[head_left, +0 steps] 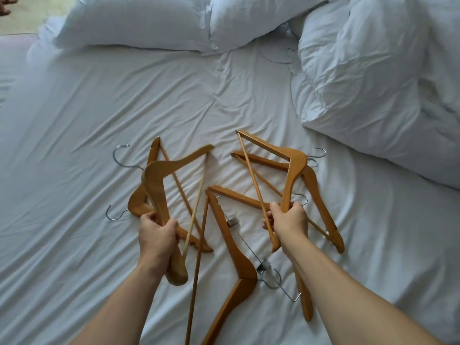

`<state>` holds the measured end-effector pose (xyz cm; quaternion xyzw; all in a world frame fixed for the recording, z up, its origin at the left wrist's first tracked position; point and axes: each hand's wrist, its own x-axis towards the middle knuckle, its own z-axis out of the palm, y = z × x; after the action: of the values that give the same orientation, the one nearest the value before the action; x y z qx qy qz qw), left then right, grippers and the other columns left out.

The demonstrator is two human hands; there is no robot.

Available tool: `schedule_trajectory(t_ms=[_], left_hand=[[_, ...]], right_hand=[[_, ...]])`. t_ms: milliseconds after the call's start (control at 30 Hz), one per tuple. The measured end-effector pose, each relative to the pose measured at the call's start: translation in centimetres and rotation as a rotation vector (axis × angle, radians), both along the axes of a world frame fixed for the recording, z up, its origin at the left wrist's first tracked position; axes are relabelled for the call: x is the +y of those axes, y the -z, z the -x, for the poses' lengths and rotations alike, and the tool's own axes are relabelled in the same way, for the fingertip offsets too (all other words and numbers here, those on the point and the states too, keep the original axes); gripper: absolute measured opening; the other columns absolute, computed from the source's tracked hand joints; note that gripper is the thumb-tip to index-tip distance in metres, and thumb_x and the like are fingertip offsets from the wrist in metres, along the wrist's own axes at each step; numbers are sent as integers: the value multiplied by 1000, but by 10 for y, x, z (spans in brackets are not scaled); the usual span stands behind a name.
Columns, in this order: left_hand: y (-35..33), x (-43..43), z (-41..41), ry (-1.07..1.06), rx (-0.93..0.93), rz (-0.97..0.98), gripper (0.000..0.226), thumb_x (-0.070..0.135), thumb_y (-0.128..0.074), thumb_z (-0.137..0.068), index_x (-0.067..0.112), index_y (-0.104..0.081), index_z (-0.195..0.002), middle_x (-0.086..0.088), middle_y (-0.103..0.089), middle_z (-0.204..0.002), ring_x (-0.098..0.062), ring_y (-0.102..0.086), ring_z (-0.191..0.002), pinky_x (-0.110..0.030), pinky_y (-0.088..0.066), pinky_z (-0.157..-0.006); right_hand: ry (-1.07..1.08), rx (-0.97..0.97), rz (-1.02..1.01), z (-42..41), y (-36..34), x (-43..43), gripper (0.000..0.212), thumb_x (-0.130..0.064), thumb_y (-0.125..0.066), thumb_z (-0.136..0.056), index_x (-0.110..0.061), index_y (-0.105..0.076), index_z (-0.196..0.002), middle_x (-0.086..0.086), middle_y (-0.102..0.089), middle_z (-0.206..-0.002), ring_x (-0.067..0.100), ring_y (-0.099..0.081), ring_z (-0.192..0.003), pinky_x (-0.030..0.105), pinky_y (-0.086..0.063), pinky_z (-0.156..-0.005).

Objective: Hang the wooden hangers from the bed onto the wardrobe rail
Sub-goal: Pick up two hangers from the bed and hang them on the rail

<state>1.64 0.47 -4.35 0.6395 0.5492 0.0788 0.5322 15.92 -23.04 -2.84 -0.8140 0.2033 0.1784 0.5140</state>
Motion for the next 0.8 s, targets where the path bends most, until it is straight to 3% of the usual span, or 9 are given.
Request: schedule_trajectory(t_ms=[100,233,333,400,467,533,700,800], left_hand=[[-32,-3,-4,6,-17,-204,16,20,-69,-87,13,-61,-98,-17,-72,-82,-37,-73,-70,-57,-64,-71],[-81,-6,-14,-14,-93,-186,22,34,-64,-101,13,-62,-102,-14,-70,-81,-34,-71,-65,-53,-63,-66],[-117,-13,-21,97,-81,-223,22,42,-62,-97,19,-61,-97,-12,-70,-80,-36,-74,-68,-54,-63,-66],[-147,-21,-29,156,-82,-217,19,38,-62,-98,19,-61,-97,-13,-71,-81,-36,-74,-70,-54,-63,-65],[-179,-29,-36,195,-96,-215,15,33,-62,-98,18,-63,-99,-15,-73,-83,-35,-75,-70,-53,-64,-65],[-216,-37,-44,250,-116,-209,12,27,-65,-97,15,-63,-101,-16,-76,-82,-30,-77,-65,-51,-65,-64],[-311,-50,-63,396,-201,-136,13,15,-71,-92,8,-66,-102,-14,-79,-66,-23,-80,-55,-36,-61,-53],[-366,-58,-64,453,-303,-63,14,13,-72,-94,4,-66,-103,-15,-80,-75,-26,-81,-58,-37,-64,-56]], right_hand=[[-87,-119,67,2,-13,1,25,-39,-70,-94,-18,-60,-102,5,-81,-88,20,-79,-71,39,-66,-66],[-190,-232,46,10,-45,2,38,-65,-61,-87,-29,-57,-100,-4,-80,-88,17,-78,-83,48,-64,-76],[-278,-257,-3,18,-85,11,20,-50,-62,-94,-35,-56,-106,-4,-79,-91,12,-78,-85,45,-65,-78],[-323,-295,-12,23,-117,11,20,-37,-62,-99,-33,-63,-119,-5,-77,-92,9,-75,-85,39,-64,-79],[-354,-332,-21,28,-153,8,16,-32,-60,-101,-31,-69,-114,-8,-72,-80,1,-68,-69,30,-61,-66],[-340,-363,-67,29,-192,1,13,-25,-58,-101,-30,-70,-104,-7,-61,-67,2,-57,-53,22,-48,-50],[-246,-353,-296,25,-298,-18,22,-21,-50,-102,-22,-71,-105,-2,-57,-67,13,-57,-58,32,-52,-56],[-226,-401,-389,41,-353,-31,31,-14,-50,-107,-38,-70,-110,7,-57,-74,20,-65,-62,34,-59,-57]])
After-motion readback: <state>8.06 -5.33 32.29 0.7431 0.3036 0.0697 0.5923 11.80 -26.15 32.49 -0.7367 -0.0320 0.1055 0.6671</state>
